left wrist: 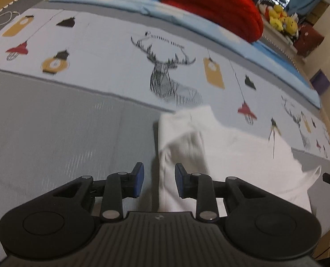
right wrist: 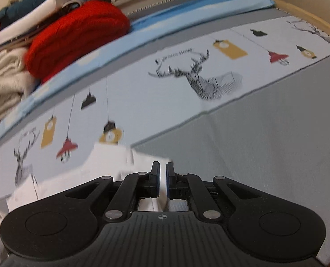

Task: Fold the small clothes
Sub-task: 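Open both tools and reposition them over the folded shirt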

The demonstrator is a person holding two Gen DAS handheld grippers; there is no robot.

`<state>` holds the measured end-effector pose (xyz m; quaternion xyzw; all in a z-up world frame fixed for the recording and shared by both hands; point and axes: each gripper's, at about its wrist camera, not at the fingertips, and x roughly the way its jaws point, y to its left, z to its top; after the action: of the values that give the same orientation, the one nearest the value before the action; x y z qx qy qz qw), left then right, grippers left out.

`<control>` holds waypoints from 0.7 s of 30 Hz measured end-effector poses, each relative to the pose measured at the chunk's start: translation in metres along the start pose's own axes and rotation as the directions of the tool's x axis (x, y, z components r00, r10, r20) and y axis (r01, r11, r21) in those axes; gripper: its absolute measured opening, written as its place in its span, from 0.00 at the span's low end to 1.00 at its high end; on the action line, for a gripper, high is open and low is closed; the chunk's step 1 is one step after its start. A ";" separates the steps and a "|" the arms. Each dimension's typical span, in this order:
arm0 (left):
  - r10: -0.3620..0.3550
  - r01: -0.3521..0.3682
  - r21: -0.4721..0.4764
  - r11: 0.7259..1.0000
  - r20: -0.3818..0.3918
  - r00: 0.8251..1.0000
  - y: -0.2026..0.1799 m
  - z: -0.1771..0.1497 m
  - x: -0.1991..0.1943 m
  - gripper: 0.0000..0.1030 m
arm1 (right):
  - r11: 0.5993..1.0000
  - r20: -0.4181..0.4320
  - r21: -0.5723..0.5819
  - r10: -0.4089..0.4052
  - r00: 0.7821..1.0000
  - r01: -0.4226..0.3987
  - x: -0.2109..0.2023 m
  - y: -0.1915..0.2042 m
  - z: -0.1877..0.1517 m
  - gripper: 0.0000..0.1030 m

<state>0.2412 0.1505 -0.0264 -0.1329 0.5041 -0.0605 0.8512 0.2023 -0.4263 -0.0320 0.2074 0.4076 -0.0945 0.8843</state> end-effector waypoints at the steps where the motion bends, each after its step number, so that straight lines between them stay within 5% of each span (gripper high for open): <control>1: 0.001 -0.001 0.004 1.000 -0.004 1.000 0.000 -0.005 -0.001 0.31 | 1.000 -0.010 0.002 -0.007 1.000 0.007 -0.002 0.000 -0.003 0.09; 4: 0.006 -0.006 0.020 1.000 -0.008 1.000 -0.005 -0.016 -0.004 0.31 | 1.000 -0.032 -0.003 -0.008 0.999 0.008 -0.010 -0.002 -0.016 0.17; 12: 0.027 -0.026 0.050 0.998 -0.023 0.999 -0.012 -0.013 0.017 0.37 | 0.988 -0.018 -0.149 -0.042 0.999 0.039 -0.019 0.003 -0.036 0.17; 21: 0.068 -0.062 0.143 0.988 -0.039 0.997 -0.030 0.009 0.048 0.46 | 0.964 -0.094 -0.264 -0.031 0.995 0.005 0.027 0.034 -0.030 0.29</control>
<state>0.2734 0.1124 -0.0536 -0.0544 0.5210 -0.0712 0.8488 0.2106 -0.3825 -0.0607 0.0886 0.4609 -0.0374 0.8822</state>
